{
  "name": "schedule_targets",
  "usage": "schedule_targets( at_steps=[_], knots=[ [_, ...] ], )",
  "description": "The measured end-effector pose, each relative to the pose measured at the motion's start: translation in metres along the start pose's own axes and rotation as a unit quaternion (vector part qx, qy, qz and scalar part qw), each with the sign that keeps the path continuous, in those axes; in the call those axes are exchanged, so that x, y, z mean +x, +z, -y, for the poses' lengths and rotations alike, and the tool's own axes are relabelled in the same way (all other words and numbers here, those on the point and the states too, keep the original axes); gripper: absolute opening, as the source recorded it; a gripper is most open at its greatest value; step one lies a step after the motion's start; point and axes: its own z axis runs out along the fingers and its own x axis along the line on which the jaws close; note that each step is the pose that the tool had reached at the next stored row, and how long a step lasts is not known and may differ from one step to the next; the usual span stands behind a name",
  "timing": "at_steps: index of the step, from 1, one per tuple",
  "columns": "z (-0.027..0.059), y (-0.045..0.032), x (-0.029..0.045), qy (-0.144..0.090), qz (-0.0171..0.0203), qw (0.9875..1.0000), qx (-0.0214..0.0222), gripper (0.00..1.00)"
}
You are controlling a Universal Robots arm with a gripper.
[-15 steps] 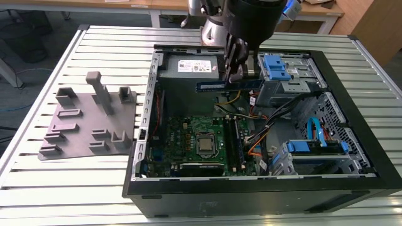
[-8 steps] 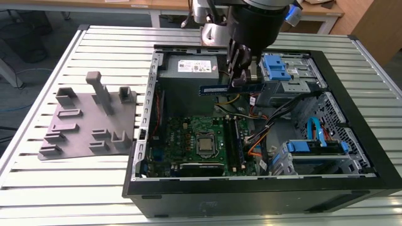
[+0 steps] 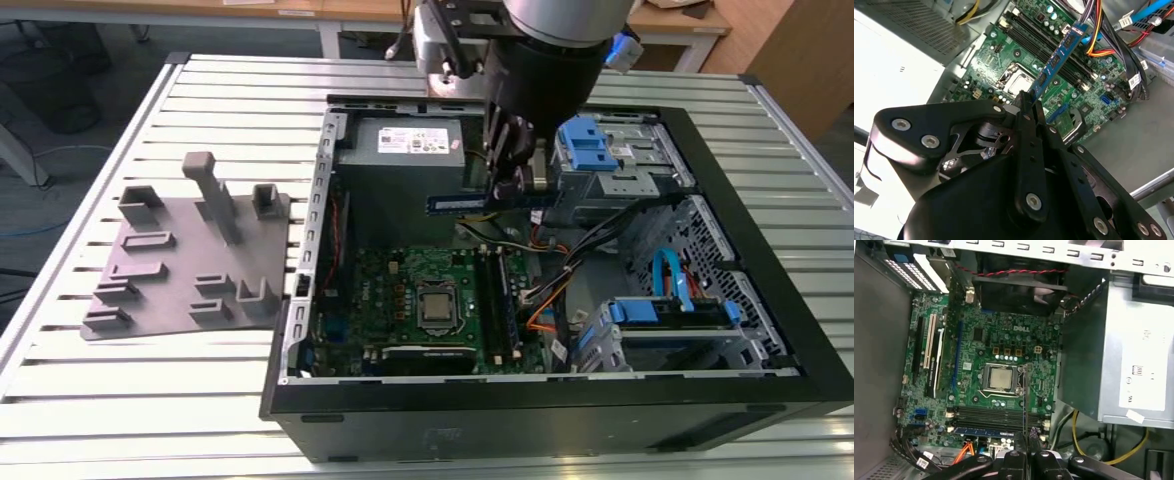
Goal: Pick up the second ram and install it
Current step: 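Pick up the second ram and move it above second insertion slot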
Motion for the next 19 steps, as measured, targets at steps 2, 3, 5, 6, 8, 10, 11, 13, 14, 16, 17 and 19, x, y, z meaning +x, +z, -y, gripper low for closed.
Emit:
schedule_targets(
  at_steps=[2, 3, 5, 6, 8, 10, 11, 13, 14, 16, 17, 19],
  knots=[
    [-0.0003, 0.0035, 0.0055, 0.001, 0.0002, 1.0000, 0.0001, 0.14],
    [-0.0004, 0.0052, 0.0075, 0.002, 0.0001, 1.0000, 0.0001, 0.14],
    [-0.0006, 0.0088, 0.0110, 0.004, 0.0004, 1.0000, 0.0006, 0.14],
    [-0.0008, 0.0105, 0.0129, 0.006, 0.0005, 1.0000, 0.0009, 0.14],
    [-0.0010, 0.0140, 0.0171, 0.009, 0.0005, 1.0000, 0.0013, 0.14],
    [-0.0012, 0.0176, 0.0211, 0.012, 0.0008, 0.9999, 0.0016, 0.14],
    [-0.0013, 0.0193, 0.0228, 0.013, 0.0008, 0.9999, 0.0017, 0.14],
    [-0.0013, 0.0220, 0.0240, 0.020, 0.0013, 0.9998, 0.0021, 0.14],
    [-0.0013, 0.0229, 0.0241, 0.027, 0.0016, 0.9996, 0.0023, 0.14],
    [-0.0011, 0.0248, 0.0242, 0.044, 0.0025, 0.9990, 0.0030, 0.14],
    [-0.0011, 0.0253, 0.0244, 0.051, 0.0028, 0.9987, 0.0033, 0.14],
    [-0.0013, 0.0262, 0.0264, 0.051, 0.0029, 0.9987, 0.0033, 0.14]
  ],
)
